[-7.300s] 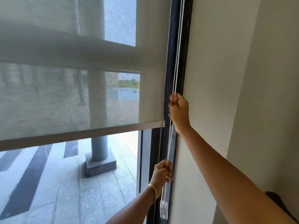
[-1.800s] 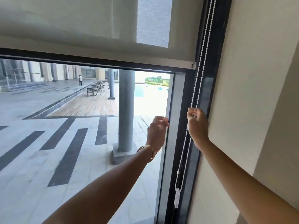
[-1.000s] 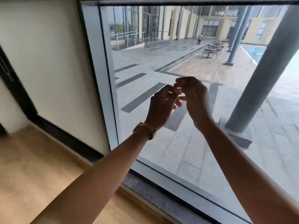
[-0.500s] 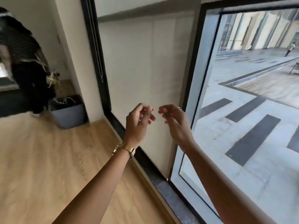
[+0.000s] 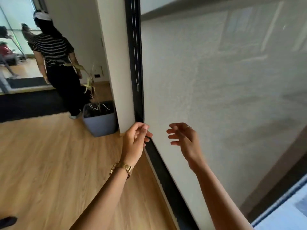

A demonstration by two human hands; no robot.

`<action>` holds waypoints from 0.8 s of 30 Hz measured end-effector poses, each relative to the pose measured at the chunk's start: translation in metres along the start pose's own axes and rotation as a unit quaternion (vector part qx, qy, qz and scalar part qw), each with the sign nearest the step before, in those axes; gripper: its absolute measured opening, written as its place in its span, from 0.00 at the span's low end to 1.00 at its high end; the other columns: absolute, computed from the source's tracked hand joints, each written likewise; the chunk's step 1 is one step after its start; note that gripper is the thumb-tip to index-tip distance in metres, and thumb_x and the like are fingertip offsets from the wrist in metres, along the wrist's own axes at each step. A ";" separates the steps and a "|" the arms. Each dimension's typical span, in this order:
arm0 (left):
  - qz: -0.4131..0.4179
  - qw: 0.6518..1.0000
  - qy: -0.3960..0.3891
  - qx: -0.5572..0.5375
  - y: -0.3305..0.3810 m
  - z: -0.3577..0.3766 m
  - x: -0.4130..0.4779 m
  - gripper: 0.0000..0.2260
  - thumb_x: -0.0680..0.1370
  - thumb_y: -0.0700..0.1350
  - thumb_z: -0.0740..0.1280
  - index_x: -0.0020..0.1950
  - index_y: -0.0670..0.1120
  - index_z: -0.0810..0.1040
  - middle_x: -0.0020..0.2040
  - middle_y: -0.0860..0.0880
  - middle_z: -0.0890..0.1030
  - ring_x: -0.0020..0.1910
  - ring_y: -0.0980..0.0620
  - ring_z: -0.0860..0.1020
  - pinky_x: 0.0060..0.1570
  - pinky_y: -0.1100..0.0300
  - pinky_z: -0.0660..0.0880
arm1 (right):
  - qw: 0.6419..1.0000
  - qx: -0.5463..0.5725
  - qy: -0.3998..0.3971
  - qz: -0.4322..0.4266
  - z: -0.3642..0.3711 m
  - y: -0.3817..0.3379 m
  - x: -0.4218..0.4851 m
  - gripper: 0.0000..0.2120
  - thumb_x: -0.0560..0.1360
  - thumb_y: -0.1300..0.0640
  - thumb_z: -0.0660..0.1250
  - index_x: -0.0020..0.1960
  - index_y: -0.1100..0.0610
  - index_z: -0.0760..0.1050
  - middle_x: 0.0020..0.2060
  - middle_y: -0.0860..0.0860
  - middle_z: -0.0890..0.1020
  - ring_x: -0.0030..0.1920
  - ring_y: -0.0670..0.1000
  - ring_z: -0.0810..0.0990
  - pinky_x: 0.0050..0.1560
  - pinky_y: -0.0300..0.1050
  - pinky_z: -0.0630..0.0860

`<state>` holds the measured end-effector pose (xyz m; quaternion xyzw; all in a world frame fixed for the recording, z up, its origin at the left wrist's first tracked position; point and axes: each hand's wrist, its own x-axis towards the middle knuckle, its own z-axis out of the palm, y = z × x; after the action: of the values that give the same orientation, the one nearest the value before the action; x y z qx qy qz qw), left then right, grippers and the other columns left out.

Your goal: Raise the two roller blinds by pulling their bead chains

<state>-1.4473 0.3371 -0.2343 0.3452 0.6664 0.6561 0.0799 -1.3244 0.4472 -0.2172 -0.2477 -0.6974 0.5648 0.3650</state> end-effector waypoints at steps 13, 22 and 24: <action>-0.022 0.998 0.014 -0.061 -0.104 0.002 0.267 0.08 0.77 0.49 0.62 0.49 0.49 0.79 0.39 0.53 0.84 0.39 0.52 0.81 0.35 0.65 0.76 | 0.999 0.028 -0.026 0.024 0.090 0.049 0.251 0.10 0.79 0.57 0.58 0.55 0.57 0.77 0.47 0.52 0.85 0.46 0.47 0.84 0.42 0.36 0.81; 0.044 0.997 -0.042 -0.050 -0.135 -0.032 0.511 0.07 0.78 0.49 0.62 0.48 0.48 0.78 0.43 0.50 0.83 0.41 0.52 0.81 0.36 0.65 0.76 | 0.999 0.031 0.023 -0.019 0.179 0.041 0.466 0.09 0.79 0.61 0.59 0.54 0.58 0.77 0.48 0.55 0.84 0.48 0.53 0.83 0.47 0.44 0.79; 0.052 0.997 -0.028 -0.052 -0.146 -0.041 0.556 0.08 0.79 0.49 0.61 0.49 0.48 0.78 0.43 0.50 0.83 0.41 0.53 0.81 0.37 0.65 0.77 | 0.999 0.028 0.017 -0.025 0.196 0.046 0.503 0.09 0.78 0.61 0.60 0.54 0.58 0.78 0.47 0.54 0.84 0.47 0.51 0.83 0.46 0.43 0.79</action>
<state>-1.9388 0.6325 -0.1722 0.3926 0.6102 0.6832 0.0822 -1.7894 0.7208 -0.1648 -0.2297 -0.6807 0.5705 0.3980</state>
